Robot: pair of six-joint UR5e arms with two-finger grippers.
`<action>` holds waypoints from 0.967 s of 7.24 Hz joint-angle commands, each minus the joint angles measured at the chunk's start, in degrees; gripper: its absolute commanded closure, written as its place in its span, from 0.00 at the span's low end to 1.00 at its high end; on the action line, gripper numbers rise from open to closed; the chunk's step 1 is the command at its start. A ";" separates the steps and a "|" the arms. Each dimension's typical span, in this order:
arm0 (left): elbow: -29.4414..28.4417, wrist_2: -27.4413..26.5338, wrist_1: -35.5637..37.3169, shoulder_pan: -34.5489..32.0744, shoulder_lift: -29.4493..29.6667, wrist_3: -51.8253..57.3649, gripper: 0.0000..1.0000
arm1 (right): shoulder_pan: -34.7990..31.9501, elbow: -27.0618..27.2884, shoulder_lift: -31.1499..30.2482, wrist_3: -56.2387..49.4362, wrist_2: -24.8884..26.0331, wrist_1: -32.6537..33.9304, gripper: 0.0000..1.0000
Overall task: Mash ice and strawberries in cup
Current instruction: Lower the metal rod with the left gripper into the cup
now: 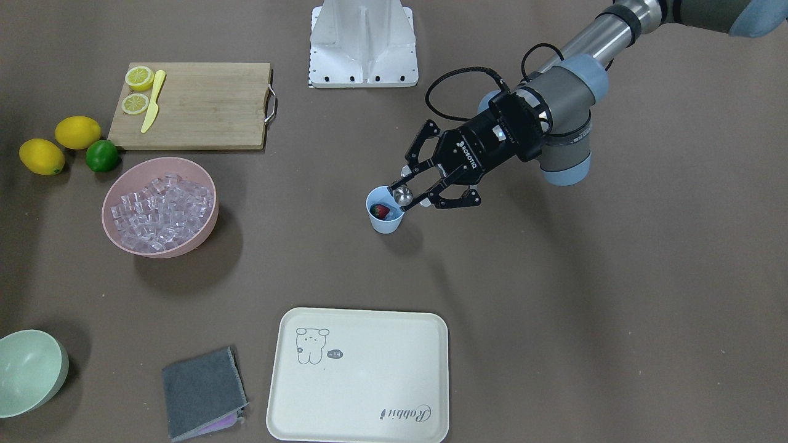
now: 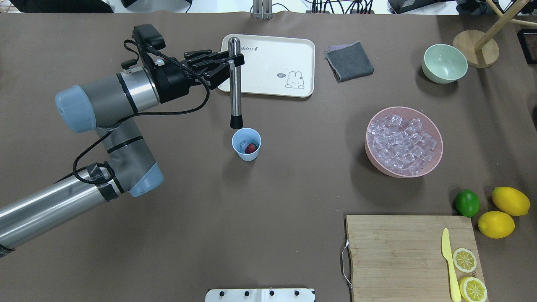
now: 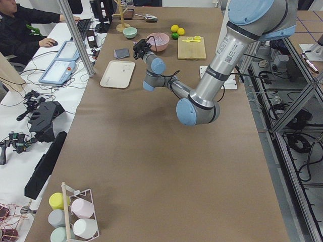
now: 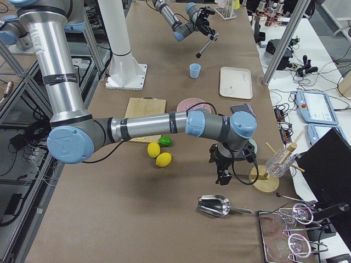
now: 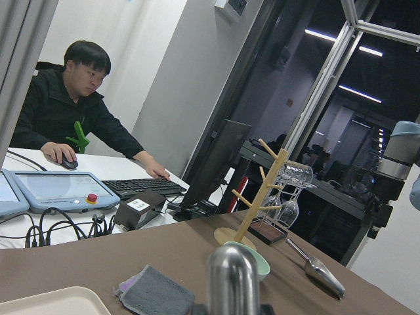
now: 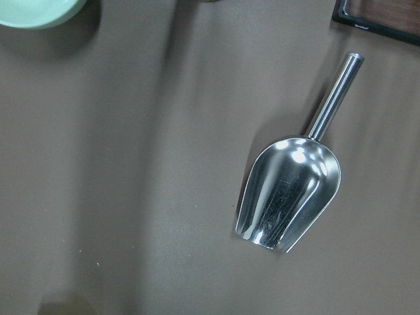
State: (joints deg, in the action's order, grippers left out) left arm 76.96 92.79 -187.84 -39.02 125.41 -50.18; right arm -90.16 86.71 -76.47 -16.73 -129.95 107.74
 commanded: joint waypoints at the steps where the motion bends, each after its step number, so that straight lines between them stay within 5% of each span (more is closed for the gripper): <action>1: -0.40 -0.06 -0.42 0.08 -0.16 0.17 1.00 | -0.02 -0.14 0.70 4.42 -0.65 -2.07 0.01; 7: -0.49 -6.19 -2.42 1.30 0.45 0.17 1.00 | -0.10 -1.81 0.09 9.17 -1.71 -8.60 0.01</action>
State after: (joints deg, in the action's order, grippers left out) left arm 76.52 89.34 -188.83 -38.54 125.79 -50.01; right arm -90.22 84.90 -76.27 -8.15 -131.51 99.46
